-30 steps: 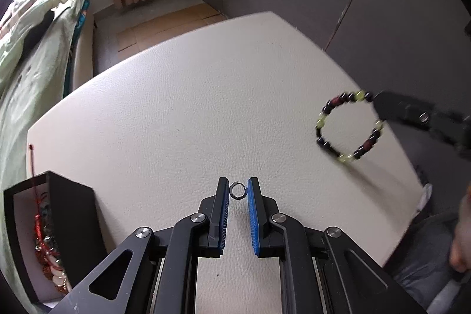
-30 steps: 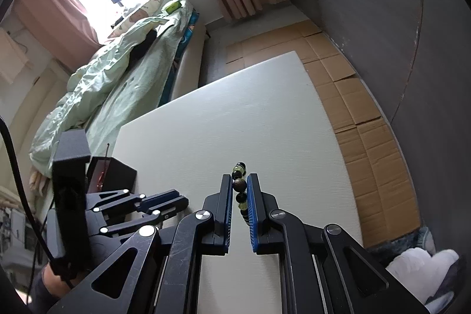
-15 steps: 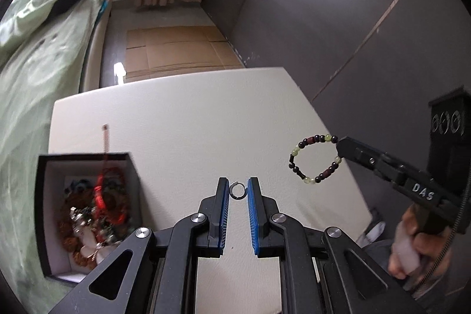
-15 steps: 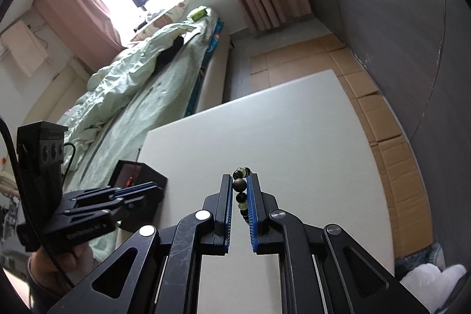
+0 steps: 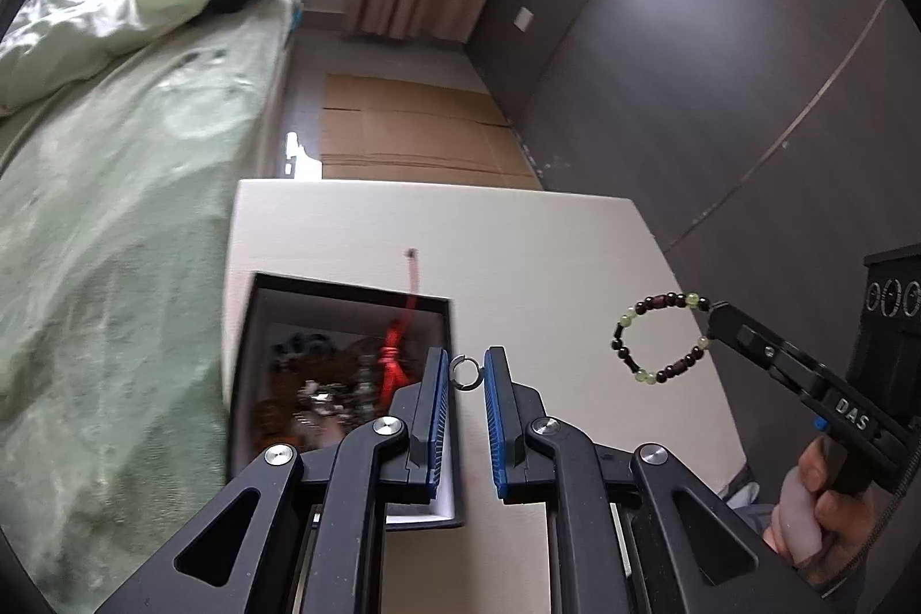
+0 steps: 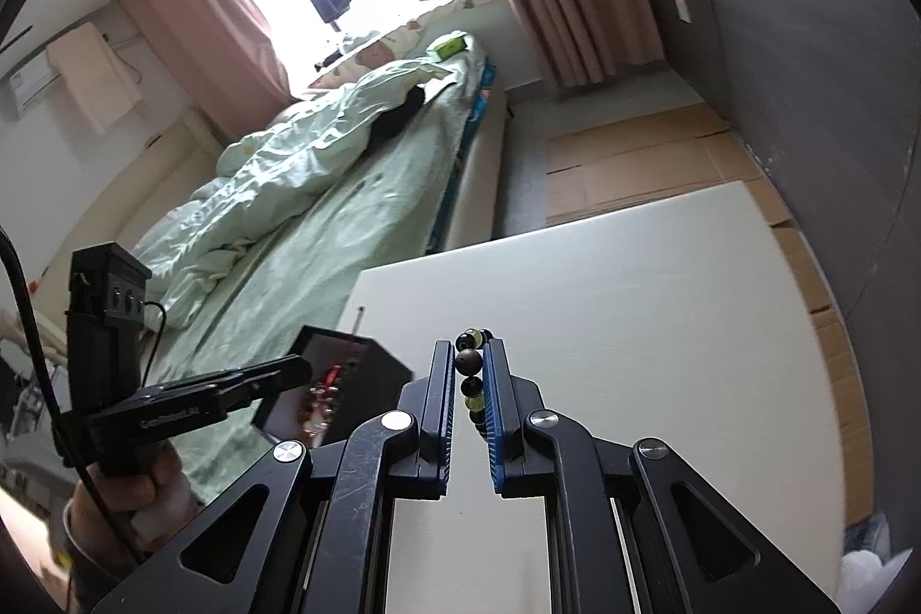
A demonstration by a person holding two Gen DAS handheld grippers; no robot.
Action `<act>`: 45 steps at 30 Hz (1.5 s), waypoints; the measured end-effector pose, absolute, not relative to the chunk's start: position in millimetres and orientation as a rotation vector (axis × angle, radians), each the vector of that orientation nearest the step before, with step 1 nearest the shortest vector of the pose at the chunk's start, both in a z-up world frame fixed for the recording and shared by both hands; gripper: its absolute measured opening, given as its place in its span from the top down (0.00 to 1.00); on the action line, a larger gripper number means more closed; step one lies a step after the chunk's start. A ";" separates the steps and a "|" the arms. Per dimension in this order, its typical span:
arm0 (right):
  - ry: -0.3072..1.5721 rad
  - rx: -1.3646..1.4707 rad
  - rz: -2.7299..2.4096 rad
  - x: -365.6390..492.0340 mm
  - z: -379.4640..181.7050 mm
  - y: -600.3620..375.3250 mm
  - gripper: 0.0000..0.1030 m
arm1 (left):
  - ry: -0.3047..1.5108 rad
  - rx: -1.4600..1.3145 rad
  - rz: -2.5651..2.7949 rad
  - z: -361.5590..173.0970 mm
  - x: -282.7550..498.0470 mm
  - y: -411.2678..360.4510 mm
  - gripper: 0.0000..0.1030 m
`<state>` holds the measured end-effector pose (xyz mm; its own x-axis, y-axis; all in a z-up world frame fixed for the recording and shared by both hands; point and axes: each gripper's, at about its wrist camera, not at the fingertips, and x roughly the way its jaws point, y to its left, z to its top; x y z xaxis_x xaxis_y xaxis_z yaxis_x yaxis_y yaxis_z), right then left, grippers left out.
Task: Organize jewelry
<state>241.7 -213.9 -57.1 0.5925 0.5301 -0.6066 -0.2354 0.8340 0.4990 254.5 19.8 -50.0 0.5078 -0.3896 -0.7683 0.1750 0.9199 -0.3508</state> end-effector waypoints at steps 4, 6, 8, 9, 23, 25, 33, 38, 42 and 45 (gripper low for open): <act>0.808 0.385 0.495 240.8 -51.3 -194.5 0.89 | 0.950 -0.273 -0.313 -47.3 249.4 36.4 0.87; 0.800 0.382 0.514 238.6 -49.3 -186.5 0.89 | 0.936 -0.294 -0.300 -47.1 245.9 44.0 0.87; 0.794 0.376 0.532 237.5 -47.7 -177.5 0.89 | 0.927 -0.302 -0.280 -47.3 242.7 48.7 0.86; 0.792 0.374 0.543 238.1 -46.5 -172.8 0.89 | 0.927 -0.315 -0.277 -48.3 240.8 52.8 0.86; 0.767 0.365 0.669 232.5 -40.4 -119.7 0.89 | 0.884 -0.452 -0.220 -53.7 210.9 100.4 0.43; 0.764 0.362 0.684 230.8 -39.3 -111.5 0.89 | 0.876 -0.469 -0.206 -53.4 207.4 106.3 0.43; 0.825 0.367 0.728 236.0 -47.2 -84.2 0.88 | 0.871 -0.438 -0.177 -53.4 207.7 107.0 0.43; 0.879 0.323 0.690 237.1 -54.7 -77.8 0.45 | 0.859 -0.393 -0.156 -49.8 205.1 100.6 0.43; 0.878 0.332 0.662 232.5 -51.2 -86.5 0.45 | 0.842 -0.373 -0.158 -45.1 198.9 94.0 0.39; 0.885 0.350 0.630 227.8 -49.1 -99.0 0.45 | 0.823 -0.346 -0.149 -39.6 190.5 86.6 0.32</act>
